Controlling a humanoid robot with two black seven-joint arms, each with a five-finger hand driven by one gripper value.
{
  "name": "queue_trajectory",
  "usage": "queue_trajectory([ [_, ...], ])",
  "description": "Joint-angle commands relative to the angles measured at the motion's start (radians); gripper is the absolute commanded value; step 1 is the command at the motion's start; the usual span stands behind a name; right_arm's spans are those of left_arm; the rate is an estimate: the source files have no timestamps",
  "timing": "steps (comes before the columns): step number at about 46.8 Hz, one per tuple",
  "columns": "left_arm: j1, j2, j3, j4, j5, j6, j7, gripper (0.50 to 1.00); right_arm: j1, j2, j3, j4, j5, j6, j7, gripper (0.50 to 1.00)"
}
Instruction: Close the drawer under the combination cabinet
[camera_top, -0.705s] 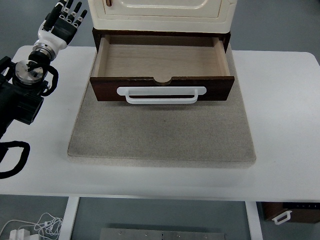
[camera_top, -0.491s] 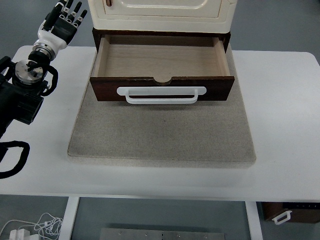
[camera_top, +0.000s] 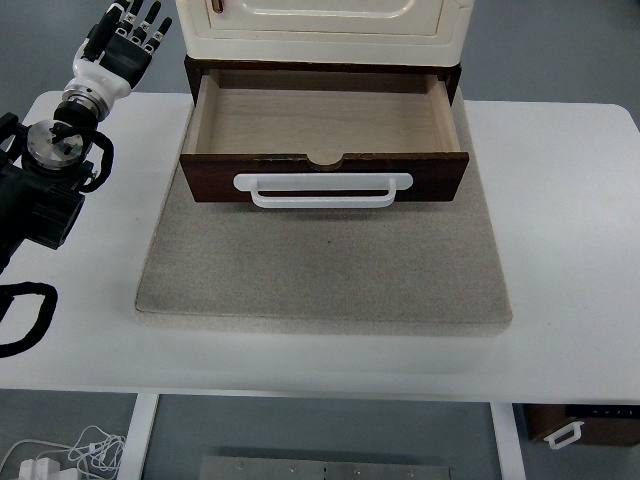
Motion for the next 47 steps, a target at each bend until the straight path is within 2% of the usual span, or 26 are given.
queue_trajectory([
  [1, -0.001, 0.002, 0.000, -0.001, -0.006, 0.003, 0.000, 1.000, 0.000, 0.000, 0.000, 0.000, 0.000, 0.000, 0.000, 0.952],
  [9, -0.006, 0.003, 0.021, -0.006, 0.003, 0.067, -0.001, 1.000, 0.000, 0.000, 0.000, 0.000, 0.000, 0.000, 0.000, 0.952],
  [34, 0.000, 0.008, 0.021, -0.026, 0.002, 0.069, -0.001, 1.000, 0.000, 0.000, 0.000, 0.000, 0.000, 0.000, 0.000, 0.952],
  [47, -0.026, 0.083, 0.024, -0.032, 0.020, 0.067, -0.003, 1.000, 0.000, 0.000, 0.000, 0.000, 0.000, 0.000, 0.000, 0.952],
])
